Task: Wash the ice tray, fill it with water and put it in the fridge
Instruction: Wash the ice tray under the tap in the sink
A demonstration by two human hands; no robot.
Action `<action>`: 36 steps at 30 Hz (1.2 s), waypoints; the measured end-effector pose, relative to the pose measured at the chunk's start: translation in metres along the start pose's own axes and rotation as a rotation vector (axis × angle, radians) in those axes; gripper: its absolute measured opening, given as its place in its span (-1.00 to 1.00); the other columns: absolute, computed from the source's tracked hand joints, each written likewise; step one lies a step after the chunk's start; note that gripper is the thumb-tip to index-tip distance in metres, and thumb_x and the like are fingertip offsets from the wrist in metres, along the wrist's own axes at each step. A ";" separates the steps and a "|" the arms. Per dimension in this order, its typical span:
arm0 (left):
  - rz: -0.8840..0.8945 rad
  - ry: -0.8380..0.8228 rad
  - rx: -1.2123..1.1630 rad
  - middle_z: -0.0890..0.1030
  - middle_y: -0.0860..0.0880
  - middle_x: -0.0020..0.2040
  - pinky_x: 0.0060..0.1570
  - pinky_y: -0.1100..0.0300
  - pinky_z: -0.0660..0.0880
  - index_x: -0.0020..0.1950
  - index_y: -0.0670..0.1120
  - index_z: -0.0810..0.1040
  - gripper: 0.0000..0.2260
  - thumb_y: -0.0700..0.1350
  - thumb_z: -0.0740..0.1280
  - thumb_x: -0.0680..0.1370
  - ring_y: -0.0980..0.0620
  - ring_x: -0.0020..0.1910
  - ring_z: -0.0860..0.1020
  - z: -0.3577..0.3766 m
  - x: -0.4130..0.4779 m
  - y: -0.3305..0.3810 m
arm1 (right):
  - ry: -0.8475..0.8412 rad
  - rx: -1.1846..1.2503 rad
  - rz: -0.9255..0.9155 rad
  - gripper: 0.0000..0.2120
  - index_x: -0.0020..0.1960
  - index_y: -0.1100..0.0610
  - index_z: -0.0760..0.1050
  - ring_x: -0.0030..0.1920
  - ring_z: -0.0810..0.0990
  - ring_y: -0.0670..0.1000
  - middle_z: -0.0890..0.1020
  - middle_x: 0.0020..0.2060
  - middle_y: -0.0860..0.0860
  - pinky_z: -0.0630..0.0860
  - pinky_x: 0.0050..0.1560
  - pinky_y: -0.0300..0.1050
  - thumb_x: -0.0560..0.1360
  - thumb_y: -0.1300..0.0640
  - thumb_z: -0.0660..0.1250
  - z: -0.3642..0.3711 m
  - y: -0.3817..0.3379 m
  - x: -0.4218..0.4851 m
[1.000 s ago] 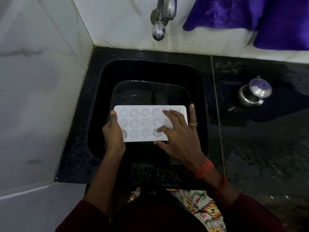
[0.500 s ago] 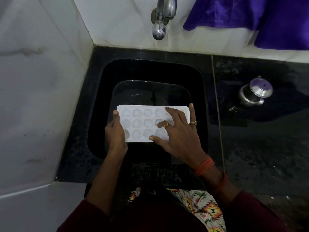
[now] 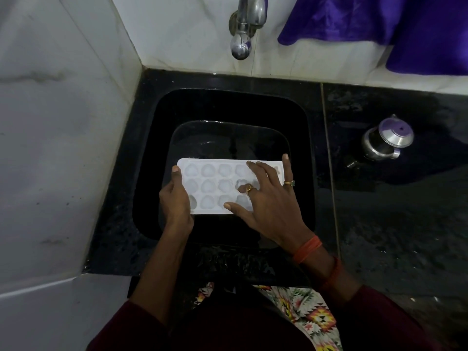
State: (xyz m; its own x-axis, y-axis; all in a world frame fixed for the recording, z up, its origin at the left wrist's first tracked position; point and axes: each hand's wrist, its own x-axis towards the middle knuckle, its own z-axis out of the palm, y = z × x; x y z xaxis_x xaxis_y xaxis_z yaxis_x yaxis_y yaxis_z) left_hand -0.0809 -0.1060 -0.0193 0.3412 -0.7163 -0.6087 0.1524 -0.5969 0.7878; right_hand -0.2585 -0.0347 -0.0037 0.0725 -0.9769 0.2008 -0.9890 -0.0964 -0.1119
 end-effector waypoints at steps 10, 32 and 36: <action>-0.001 -0.004 -0.017 0.73 -0.05 -0.08 0.02 -0.13 0.66 -0.09 -0.02 0.64 -0.64 0.22 0.25 0.63 -0.10 -0.09 0.71 0.000 0.000 0.002 | 0.065 0.006 -0.002 -0.45 0.02 0.04 0.71 0.38 0.51 0.08 0.58 0.32 0.07 -0.06 0.57 0.38 0.56 -0.39 0.20 -0.003 -0.001 0.004; 0.023 -0.007 -0.031 0.69 0.03 -0.10 -0.12 0.08 0.62 -0.12 0.04 0.60 -0.69 0.20 0.24 0.64 0.00 -0.13 0.68 -0.002 -0.003 0.007 | 0.030 0.022 0.040 -0.42 0.02 0.05 0.71 0.45 0.43 0.07 0.51 0.40 0.08 -0.20 0.59 0.30 0.60 -0.37 0.12 -0.005 -0.012 0.011; 0.028 -0.016 -0.020 0.72 0.00 -0.04 0.05 -0.07 0.64 -0.06 0.04 0.63 -0.68 0.23 0.24 0.63 -0.07 -0.03 0.70 -0.005 -0.001 0.006 | -0.025 0.017 0.051 -0.40 0.07 0.03 0.70 0.48 0.39 0.09 0.48 0.44 0.10 -0.21 0.59 0.32 0.60 -0.39 0.09 -0.003 -0.014 0.009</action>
State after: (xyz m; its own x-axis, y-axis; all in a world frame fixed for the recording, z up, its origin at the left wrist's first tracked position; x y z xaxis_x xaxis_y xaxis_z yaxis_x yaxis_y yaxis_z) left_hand -0.0760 -0.1067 -0.0136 0.3307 -0.7384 -0.5876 0.1612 -0.5694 0.8061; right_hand -0.2442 -0.0420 0.0030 0.0256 -0.9851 0.1699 -0.9893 -0.0494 -0.1376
